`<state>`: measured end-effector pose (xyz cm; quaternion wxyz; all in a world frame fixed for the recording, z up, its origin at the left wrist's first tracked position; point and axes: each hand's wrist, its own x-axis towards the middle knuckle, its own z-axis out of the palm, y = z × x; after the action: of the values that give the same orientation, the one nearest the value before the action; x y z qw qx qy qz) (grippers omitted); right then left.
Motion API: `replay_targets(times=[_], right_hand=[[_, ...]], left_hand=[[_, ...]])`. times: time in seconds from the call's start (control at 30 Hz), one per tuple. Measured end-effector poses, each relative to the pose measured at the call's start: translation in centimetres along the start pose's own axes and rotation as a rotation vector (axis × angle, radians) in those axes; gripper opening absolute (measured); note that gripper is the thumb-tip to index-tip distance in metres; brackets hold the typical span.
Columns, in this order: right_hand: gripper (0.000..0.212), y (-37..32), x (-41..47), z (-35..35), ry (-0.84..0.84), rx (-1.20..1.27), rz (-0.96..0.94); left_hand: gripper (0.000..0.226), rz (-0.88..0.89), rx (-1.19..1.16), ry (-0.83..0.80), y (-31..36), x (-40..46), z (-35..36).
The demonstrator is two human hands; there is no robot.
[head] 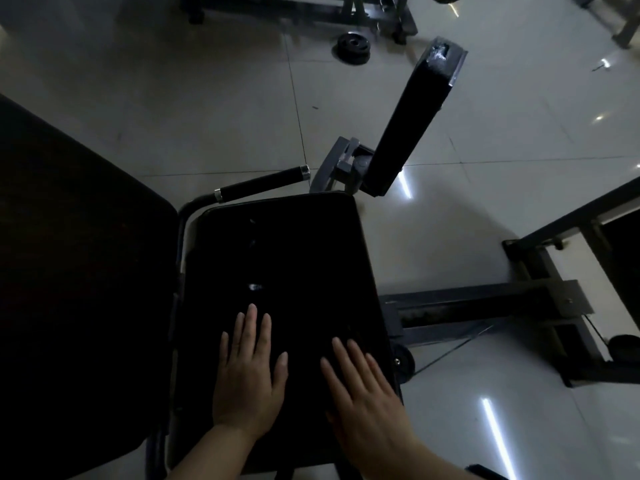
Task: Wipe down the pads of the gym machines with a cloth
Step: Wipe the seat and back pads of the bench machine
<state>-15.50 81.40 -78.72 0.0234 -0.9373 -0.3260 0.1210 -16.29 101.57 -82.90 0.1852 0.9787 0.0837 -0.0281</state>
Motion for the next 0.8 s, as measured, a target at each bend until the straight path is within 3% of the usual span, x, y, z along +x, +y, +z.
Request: replay_targets(times=[0.1, 0.27, 0.4, 0.53, 0.7, 0.8], right_hand=[[0.057, 1.6, 4.5, -1.0, -0.005, -0.034, -0.014], [0.059, 3.5, 15.2, -3.9, 0.021, 0.016, 0.132], [0.060, 3.6, 17.8, -5.0, -0.009, 0.014, 0.187], [0.060, 1.6, 13.7, -3.7, -0.002, 0.045, 0.197], [0.063, -1.8, 2.2, -0.5, 0.002, -0.019, 0.107], [0.062, -1.0, 0.5, -0.1, -0.047, -0.032, 0.022]], left_hand=[[0.063, -0.004, 0.004, 0.004, 0.1, 0.2, -0.1], [0.061, -0.014, 0.032, 0.002, 0.1, 0.0, -0.1], [0.062, -0.021, 0.023, 0.003, 0.2, 0.0, -0.1], [0.061, -0.017, -0.001, 0.020, 0.2, 0.0, -0.1], [0.066, -0.007, -0.027, 0.003, 0.1, -0.1, -0.2], [0.066, -0.011, -0.021, 0.002, 0.2, -0.3, -0.3]])
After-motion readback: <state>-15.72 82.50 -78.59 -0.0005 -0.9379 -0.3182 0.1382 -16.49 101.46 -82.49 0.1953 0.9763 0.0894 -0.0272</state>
